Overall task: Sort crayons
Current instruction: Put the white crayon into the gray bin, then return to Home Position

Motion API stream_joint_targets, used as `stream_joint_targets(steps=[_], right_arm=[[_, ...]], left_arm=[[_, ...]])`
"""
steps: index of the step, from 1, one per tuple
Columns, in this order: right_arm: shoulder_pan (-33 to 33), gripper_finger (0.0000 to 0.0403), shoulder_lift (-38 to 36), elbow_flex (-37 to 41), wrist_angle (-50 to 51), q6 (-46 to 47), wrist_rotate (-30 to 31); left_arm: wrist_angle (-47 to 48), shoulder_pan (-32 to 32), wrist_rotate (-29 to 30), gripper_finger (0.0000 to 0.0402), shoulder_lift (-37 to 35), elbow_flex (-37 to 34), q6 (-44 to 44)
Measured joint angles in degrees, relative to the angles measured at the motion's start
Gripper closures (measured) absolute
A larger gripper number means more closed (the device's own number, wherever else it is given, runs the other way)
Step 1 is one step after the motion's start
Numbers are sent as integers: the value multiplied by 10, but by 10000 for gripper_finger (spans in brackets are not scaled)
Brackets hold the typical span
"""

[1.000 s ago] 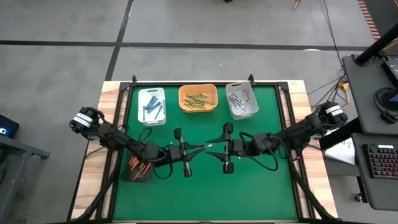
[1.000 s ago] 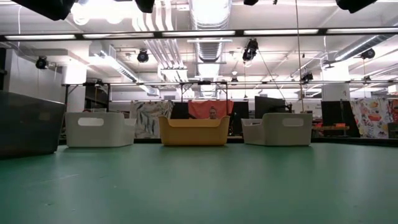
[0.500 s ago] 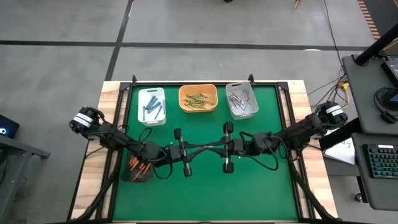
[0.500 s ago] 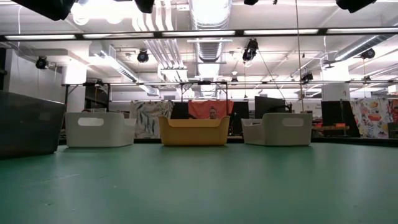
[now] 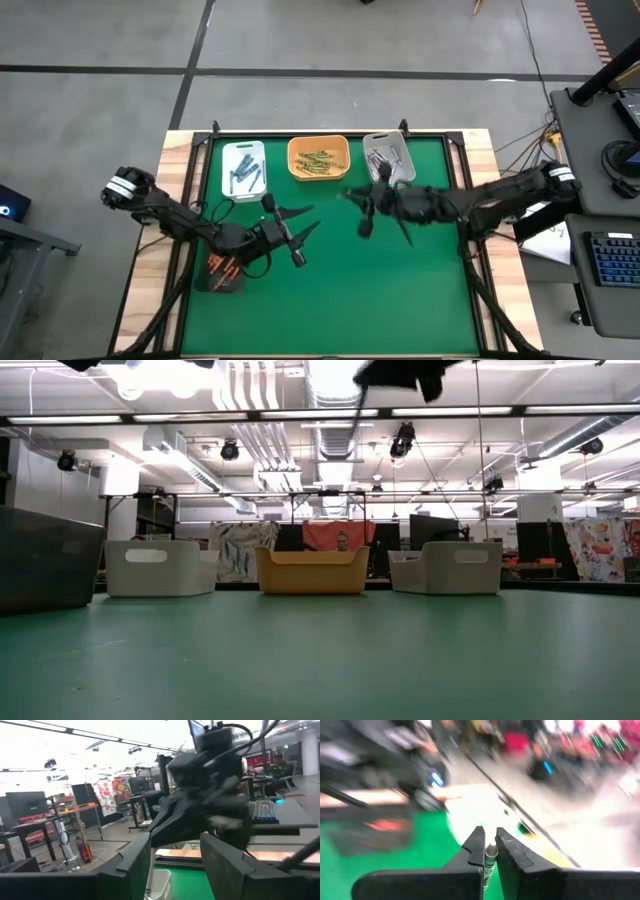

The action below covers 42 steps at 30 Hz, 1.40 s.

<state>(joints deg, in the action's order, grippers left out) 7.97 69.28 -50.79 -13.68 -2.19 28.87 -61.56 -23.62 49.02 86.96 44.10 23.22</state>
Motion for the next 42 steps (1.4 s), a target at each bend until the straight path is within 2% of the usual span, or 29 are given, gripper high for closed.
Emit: stream_joint_targets(steps=[4,9,14,19,24,32,37,42], right_arm=[[-92,389,3,-67,206,54,3],[-228,389,44,-128,378,100,-10],[-353,390,110,-157,464,107,-69],[-436,390,176,-165,485,102,-142],[-460,373,219,-171,495,91,-155],[-460,291,236,-179,492,85,-154],[-457,273,201,-181,492,82,-154],[-427,274,136,-171,492,82,-159]], left_arm=[[10,0,5,250,-21,0,-1],[36,0,5,255,-40,0,-3],[52,0,6,256,-40,0,-3],[64,0,22,256,-40,0,-7],[67,0,25,256,-40,0,-8],[70,1,25,256,-40,0,-5],[70,1,30,256,-45,0,1],[91,0,30,256,-65,0,2]])
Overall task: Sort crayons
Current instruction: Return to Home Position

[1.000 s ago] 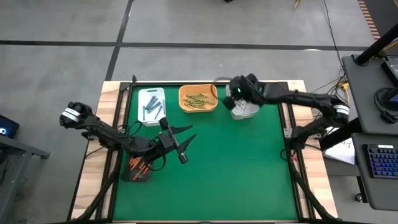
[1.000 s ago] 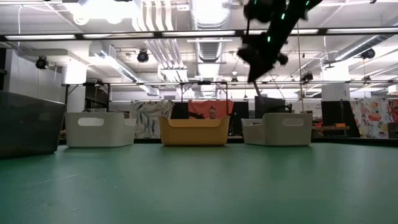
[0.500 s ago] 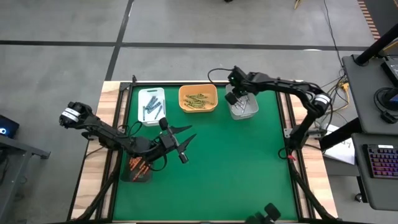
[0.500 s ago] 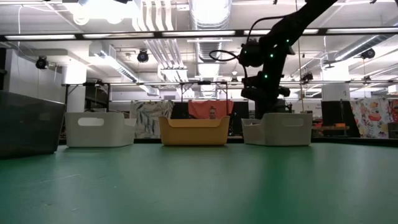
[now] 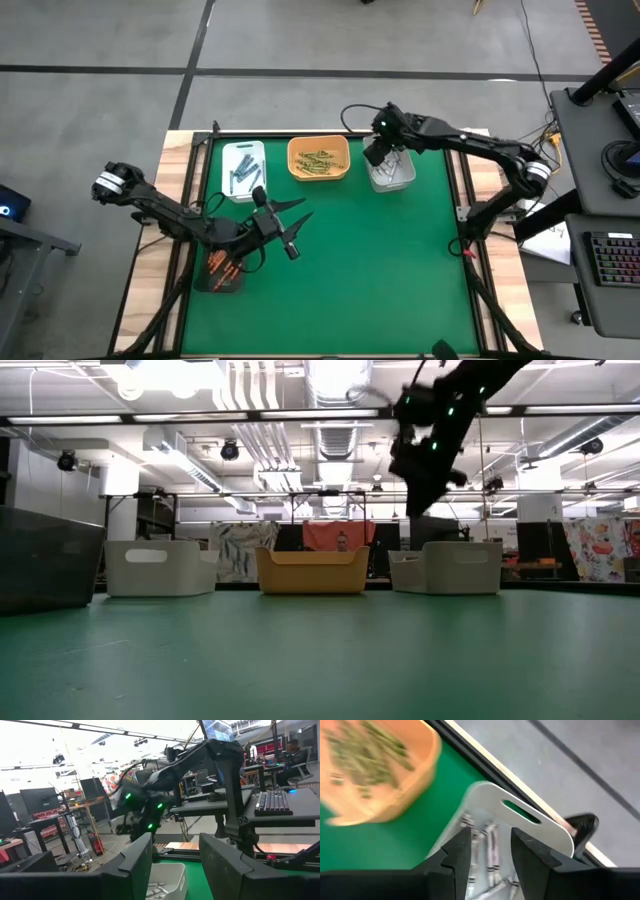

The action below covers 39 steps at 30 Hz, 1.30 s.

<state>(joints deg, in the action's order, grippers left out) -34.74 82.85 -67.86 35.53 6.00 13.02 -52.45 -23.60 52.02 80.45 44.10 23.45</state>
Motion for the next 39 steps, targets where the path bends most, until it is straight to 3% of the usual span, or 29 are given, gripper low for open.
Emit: stream_joint_targets(steps=[9,11,16,22,25,31,39], right_arm=[[144,293,-151,92,-93,-56,-5],[179,297,-183,124,-131,-97,-32],[254,305,-256,201,-187,-207,-180],[278,307,-343,296,-262,-205,-194],[272,306,-380,338,-296,-186,-206],[246,312,-430,387,-332,-171,-299],[233,321,-474,416,-334,-182,-300]], left_arm=[[118,-4,0,260,-70,0,-33],[163,-4,-1,265,-92,0,-46],[327,-3,-44,282,-158,0,-79],[490,0,-131,309,-226,-1,-131],[490,1,-156,325,-252,-13,-134],[454,23,-192,355,-301,-77,-121],[433,73,-201,366,-414,-168,-147]])
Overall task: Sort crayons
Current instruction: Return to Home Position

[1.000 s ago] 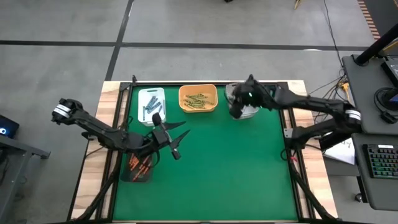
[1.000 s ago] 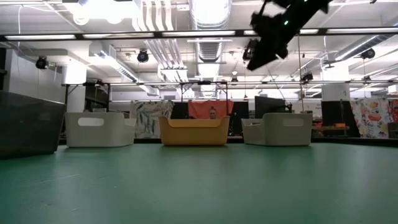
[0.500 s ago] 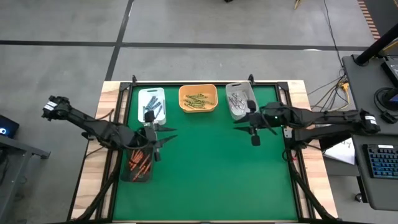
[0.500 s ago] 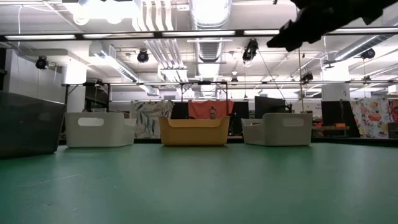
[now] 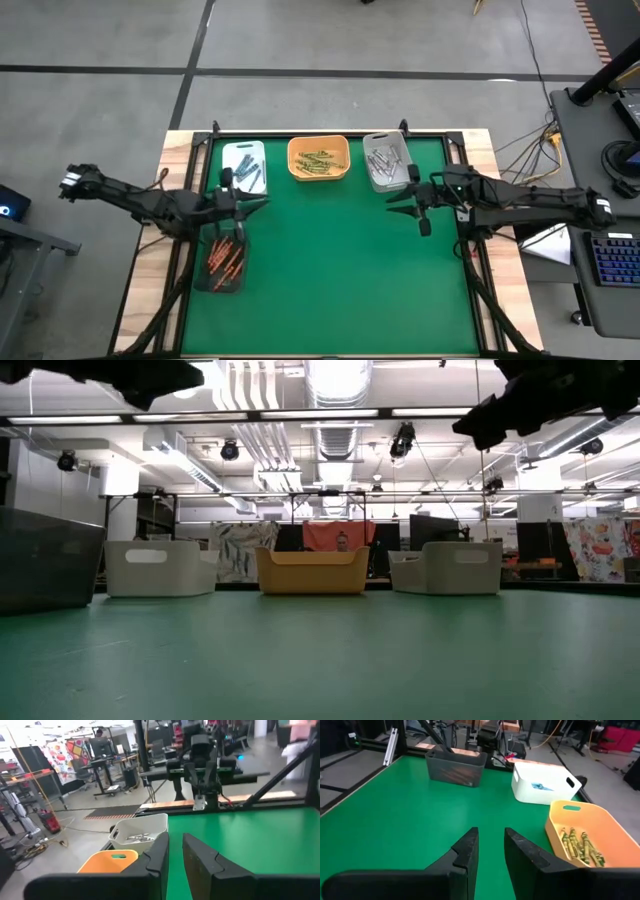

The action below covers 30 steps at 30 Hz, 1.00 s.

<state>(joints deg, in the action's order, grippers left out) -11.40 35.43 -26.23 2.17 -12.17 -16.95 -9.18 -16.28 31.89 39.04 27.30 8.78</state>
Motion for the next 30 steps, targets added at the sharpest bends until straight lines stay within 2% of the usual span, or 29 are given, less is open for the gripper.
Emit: stream_joint_targets(steps=[13,20,23,30], right_arm=[[-4,324,-64,49,-21,-6,5],[-7,330,-125,95,-51,17,5],[-7,333,-154,116,-51,24,5],[-8,334,-238,162,-58,35,6]], left_arm=[[0,4,-15,366,-253,-125,-18],[33,4,-15,366,-363,-154,-19],[35,4,-15,366,-391,-169,-19],[38,4,-27,366,-384,-187,-50]])
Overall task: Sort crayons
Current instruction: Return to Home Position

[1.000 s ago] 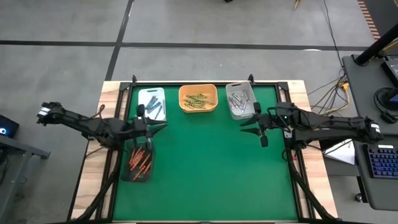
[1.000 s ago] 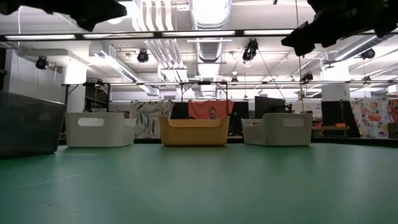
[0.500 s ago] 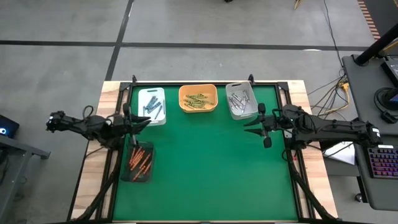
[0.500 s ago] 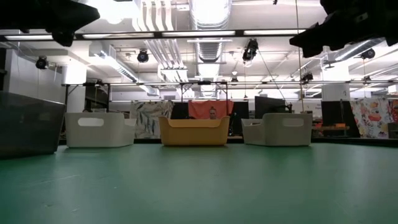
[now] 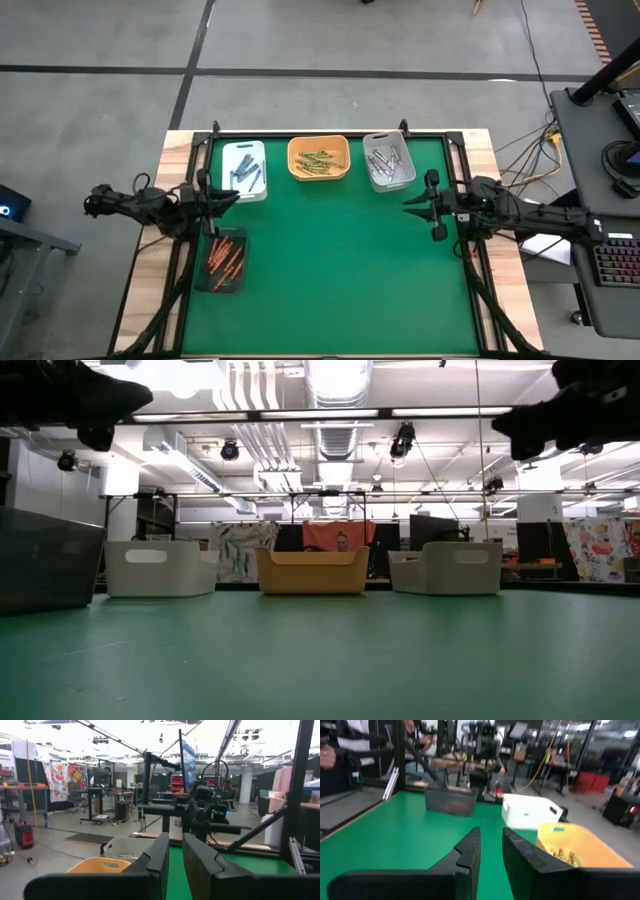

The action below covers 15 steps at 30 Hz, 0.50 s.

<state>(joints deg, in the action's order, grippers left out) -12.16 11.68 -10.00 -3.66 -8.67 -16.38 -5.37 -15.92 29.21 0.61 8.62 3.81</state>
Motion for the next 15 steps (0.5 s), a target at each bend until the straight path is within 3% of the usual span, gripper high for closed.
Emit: stream_joint_targets(steps=[9,15], right_arm=[[0,335,-117,65,-2,-3,-1],[0,335,-105,93,-1,-9,42]], left_arm=[[-1,0,0,366,-6,-44,-36],[-1,0,1,366,-6,-65,-40]])
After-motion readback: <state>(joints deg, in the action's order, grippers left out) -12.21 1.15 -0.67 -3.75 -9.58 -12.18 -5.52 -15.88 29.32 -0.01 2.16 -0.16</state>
